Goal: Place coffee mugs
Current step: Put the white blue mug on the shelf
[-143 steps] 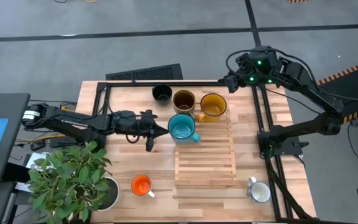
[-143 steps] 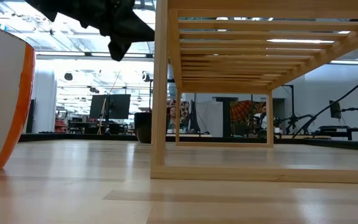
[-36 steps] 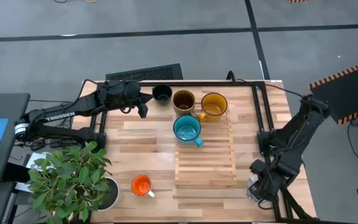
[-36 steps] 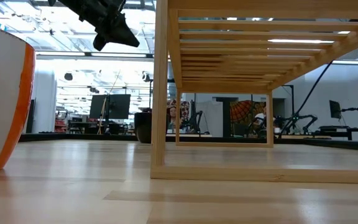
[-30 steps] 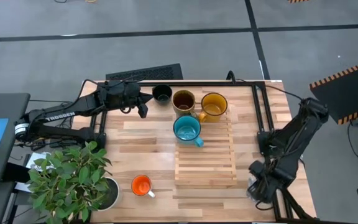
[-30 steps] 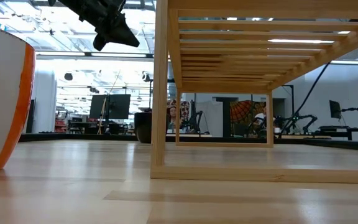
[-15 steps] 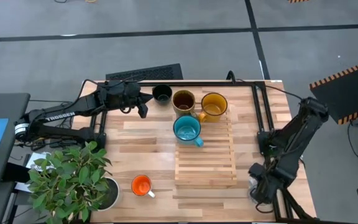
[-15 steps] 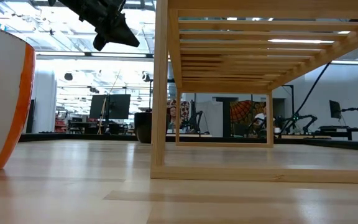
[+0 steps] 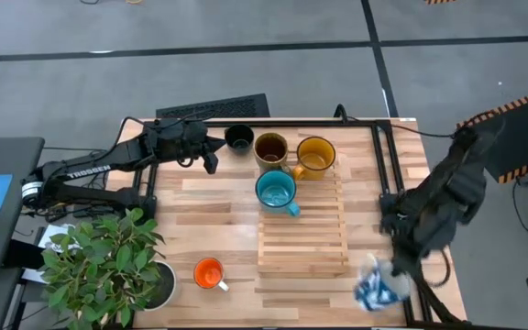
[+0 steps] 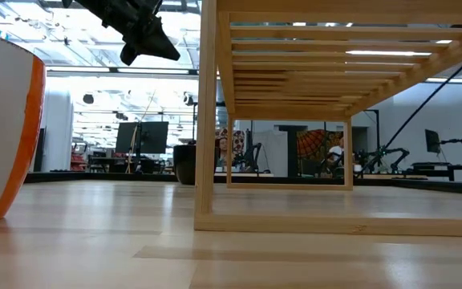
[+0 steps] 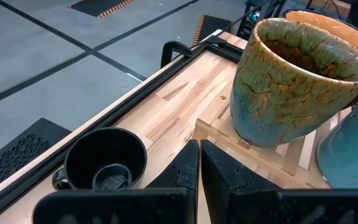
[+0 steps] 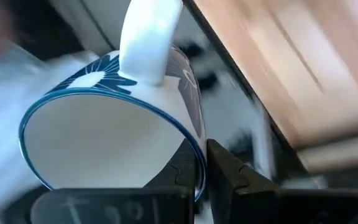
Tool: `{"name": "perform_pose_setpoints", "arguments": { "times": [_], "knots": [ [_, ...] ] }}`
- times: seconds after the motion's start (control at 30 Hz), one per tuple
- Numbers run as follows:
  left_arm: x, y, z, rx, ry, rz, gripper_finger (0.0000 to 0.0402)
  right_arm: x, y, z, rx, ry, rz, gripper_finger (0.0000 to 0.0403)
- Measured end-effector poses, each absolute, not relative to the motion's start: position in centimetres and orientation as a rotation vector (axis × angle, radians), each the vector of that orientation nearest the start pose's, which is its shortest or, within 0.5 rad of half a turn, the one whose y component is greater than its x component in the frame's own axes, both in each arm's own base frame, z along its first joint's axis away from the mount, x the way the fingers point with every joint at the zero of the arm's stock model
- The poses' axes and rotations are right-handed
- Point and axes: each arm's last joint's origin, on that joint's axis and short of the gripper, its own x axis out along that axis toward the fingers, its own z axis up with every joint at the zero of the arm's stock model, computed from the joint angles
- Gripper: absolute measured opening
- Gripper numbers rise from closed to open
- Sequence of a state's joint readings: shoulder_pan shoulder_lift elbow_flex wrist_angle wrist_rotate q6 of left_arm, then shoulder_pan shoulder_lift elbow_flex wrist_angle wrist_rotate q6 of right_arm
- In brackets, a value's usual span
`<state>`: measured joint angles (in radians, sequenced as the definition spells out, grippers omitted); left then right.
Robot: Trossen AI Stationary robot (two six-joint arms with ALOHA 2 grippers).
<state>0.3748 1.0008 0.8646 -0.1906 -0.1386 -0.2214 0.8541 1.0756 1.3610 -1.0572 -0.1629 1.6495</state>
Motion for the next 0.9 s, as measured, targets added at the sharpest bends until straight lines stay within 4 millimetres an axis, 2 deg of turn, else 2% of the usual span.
{"name": "perform_pose_setpoints", "arguments": {
  "times": [0.13, 0.27, 0.43, 0.63, 0.9],
  "knots": [
    [20.3, 8.4, 32.1, -0.254, 0.271, 0.544, 0.0000, 12.9, 11.3, 43.3, 1.086, 1.087, 0.069, 0.0036],
    [20.3, 8.4, 32.1, -0.254, 0.271, 0.543, 0.0000, 14.6, 8.5, 44.9, 0.980, 1.015, -0.127, 0.0036],
    [20.3, 8.4, 32.1, -0.254, 0.271, 0.543, 0.0000, 16.9, 5.2, 44.6, 0.892, 1.052, -0.402, 0.0036],
    [20.3, 8.4, 32.1, -0.255, 0.272, 0.543, 0.0000, 19.9, 2.7, 43.7, 0.825, 1.057, -0.478, 0.0036],
    [20.3, 8.4, 32.1, -0.258, 0.273, 0.544, 0.0000, 22.5, 2.0, 42.2, 0.792, 1.143, -0.459, 0.0036]
  ]
}}
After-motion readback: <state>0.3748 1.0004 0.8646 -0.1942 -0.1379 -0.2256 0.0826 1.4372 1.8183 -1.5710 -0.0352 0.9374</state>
